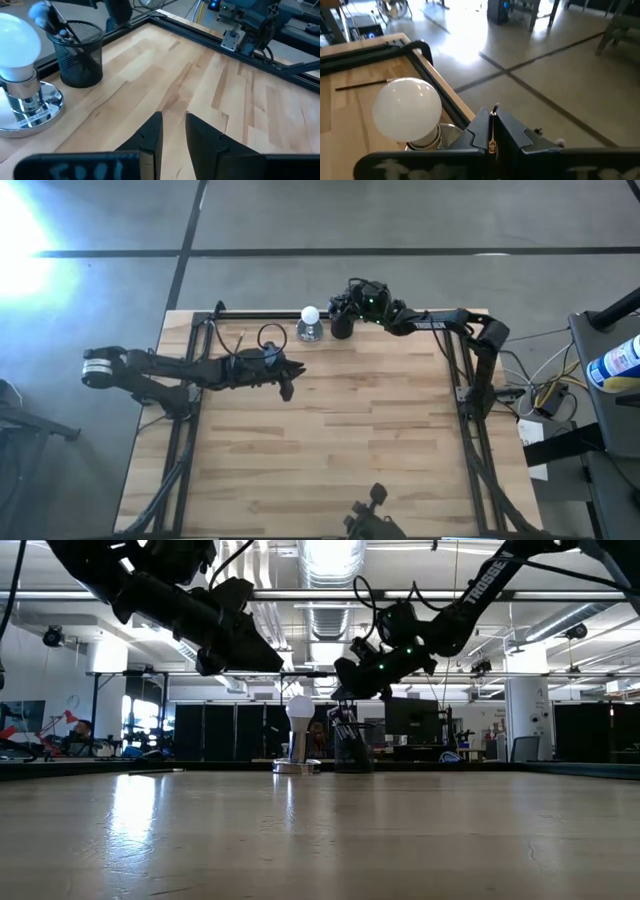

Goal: Pick & Place Makeup Supplies
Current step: Put the makeup brush into the black makeup holder

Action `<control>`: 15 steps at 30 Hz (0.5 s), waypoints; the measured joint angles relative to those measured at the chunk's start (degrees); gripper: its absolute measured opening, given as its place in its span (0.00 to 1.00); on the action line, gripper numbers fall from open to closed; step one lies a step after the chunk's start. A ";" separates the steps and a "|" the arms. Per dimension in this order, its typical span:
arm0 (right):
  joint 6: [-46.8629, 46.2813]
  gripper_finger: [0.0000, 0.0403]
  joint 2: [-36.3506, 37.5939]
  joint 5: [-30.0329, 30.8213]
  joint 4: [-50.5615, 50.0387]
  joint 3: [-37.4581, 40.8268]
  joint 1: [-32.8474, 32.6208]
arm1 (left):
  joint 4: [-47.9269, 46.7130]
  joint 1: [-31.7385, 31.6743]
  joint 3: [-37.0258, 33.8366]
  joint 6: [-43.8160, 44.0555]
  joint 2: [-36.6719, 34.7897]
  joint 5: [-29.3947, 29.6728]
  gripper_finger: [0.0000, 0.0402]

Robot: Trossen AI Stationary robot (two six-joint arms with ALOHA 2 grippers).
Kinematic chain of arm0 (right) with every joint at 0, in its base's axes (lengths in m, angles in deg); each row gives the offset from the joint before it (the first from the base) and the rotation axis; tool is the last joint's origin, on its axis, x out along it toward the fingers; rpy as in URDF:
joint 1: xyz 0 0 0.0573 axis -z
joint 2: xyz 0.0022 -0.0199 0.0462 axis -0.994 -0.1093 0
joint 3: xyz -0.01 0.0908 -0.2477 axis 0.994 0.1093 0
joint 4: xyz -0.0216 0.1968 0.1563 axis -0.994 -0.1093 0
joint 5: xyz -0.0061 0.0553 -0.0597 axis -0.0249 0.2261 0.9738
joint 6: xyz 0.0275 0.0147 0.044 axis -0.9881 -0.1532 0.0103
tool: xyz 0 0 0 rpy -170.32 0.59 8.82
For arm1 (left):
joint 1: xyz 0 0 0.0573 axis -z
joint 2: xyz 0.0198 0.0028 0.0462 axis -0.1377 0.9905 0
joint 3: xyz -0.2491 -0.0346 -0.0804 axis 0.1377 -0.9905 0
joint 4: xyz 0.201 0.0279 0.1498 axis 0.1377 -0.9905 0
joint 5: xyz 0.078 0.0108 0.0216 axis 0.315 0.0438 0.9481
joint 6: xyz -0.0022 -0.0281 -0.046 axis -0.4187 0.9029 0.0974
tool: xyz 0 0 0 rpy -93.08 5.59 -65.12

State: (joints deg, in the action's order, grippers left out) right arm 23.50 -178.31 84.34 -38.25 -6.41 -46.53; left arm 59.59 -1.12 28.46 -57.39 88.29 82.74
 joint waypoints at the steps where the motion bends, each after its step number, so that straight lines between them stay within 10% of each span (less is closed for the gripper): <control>1: 0.00 0.04 0.06 0.01 -2.15 -0.80 0.00 | 0.00 -0.08 -0.02 0.00 0.00 0.03 0.19; 15: -1.99 0.32 1.46 0.20 -26.80 -9.87 -0.07 | -1.34 -6.18 -0.02 1.22 -0.08 0.00 0.14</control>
State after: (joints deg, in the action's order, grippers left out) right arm 21.51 -176.85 84.54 -65.05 -16.29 -46.60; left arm 58.25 -7.31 28.44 -56.17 88.21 82.74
